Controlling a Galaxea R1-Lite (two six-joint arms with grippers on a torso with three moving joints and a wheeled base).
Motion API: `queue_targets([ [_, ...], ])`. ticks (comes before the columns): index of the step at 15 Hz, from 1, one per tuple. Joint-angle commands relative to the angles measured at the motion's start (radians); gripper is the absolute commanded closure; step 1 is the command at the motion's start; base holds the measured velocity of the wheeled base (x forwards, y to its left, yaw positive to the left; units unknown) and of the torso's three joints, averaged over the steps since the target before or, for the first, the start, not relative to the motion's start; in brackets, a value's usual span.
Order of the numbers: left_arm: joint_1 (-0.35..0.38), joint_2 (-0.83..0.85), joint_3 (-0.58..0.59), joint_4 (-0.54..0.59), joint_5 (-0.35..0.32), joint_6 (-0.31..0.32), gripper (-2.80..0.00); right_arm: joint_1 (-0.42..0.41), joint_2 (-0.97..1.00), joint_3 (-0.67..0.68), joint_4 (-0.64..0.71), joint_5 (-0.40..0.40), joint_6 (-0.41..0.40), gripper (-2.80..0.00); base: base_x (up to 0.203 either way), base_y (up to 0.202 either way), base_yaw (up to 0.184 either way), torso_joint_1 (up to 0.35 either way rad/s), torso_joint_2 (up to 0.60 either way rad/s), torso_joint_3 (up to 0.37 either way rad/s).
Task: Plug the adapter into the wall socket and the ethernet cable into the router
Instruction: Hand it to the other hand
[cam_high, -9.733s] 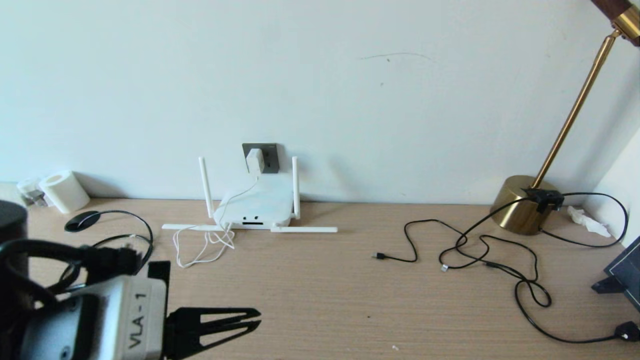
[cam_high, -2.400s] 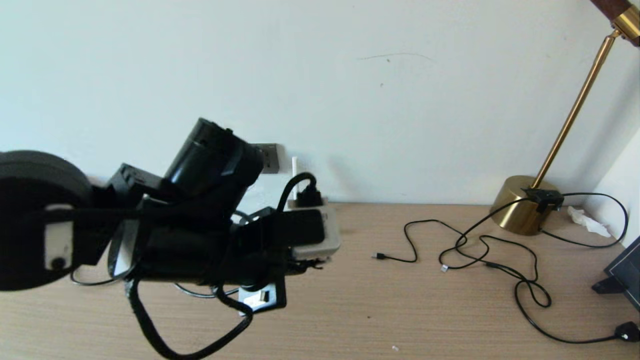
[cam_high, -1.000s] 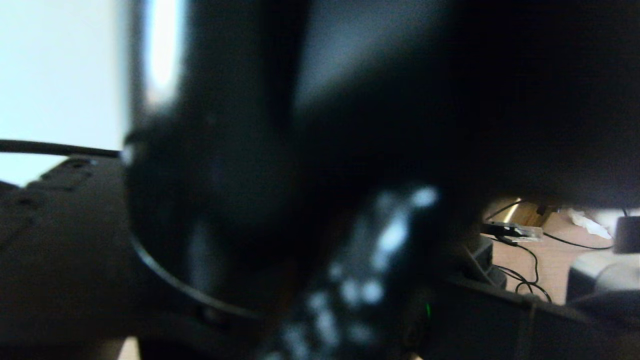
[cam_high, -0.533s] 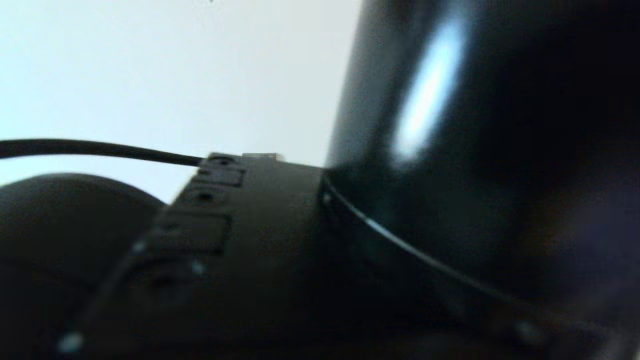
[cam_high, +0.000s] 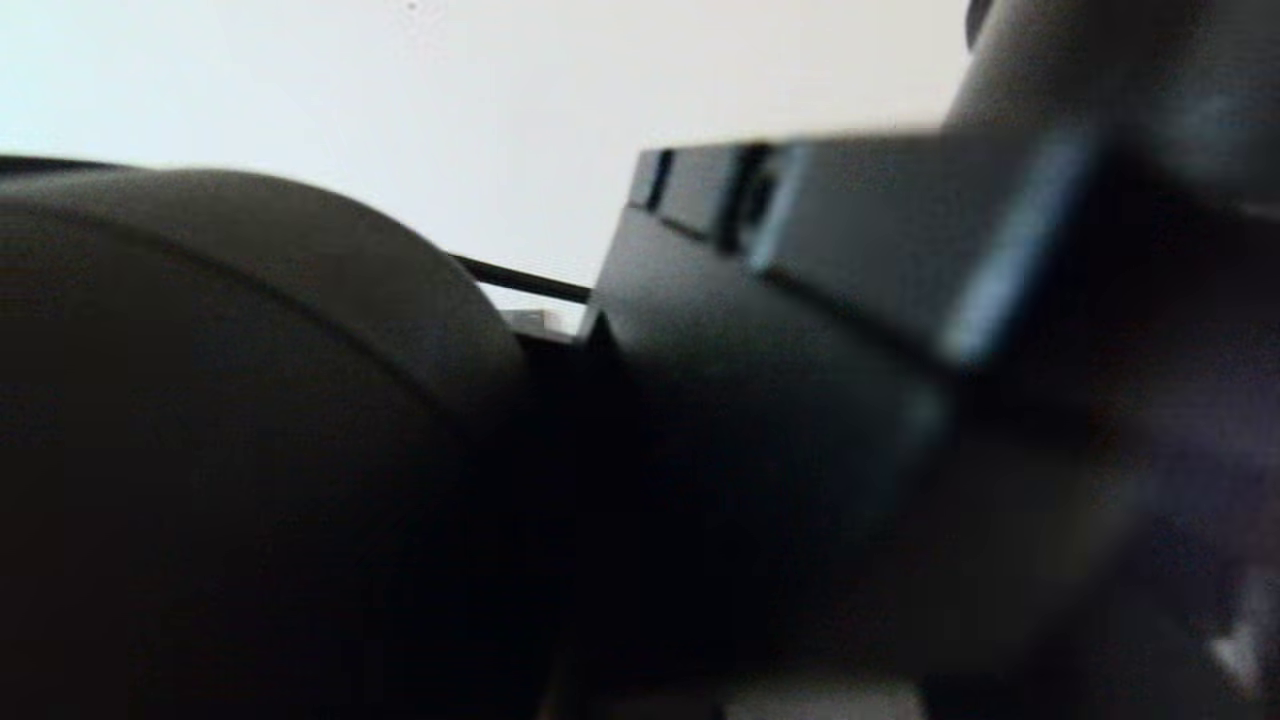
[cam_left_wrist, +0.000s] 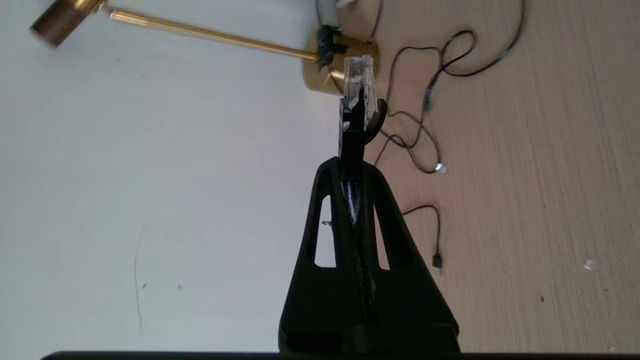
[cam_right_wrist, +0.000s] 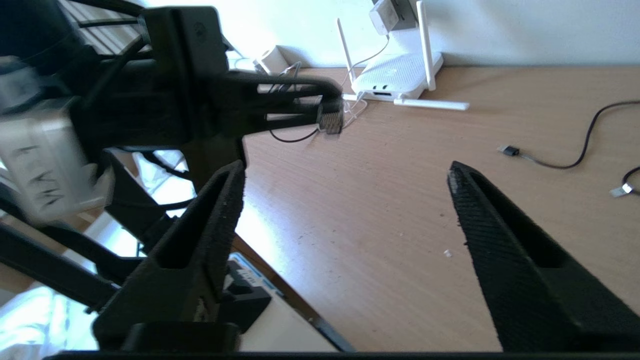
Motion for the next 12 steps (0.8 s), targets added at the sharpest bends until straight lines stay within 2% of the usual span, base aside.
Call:
queue_targets([
  [1,-0.007,0.043,-0.048,0.008,-0.015,0.006,0.0,0.001,0.011,0.007,-0.011,0.008,0.005,-2.8,0.0,0.0,0.0,0.0,0.0,0.0],
  [4,-0.017,0.072,-0.081,0.007,-0.034,0.006,0.0,0.002,0.028,0.022,-0.075,0.008,0.012,-2.8,0.0,0.0,0.0,0.0,0.0,0.0],
  [12,-0.008,0.053,-0.085,0.043,-0.064,0.006,0.0,0.005,0.004,0.041,-0.092,0.047,0.008,-2.8,0.0,0.0,0.0,0.0,0.0,0.0],
])
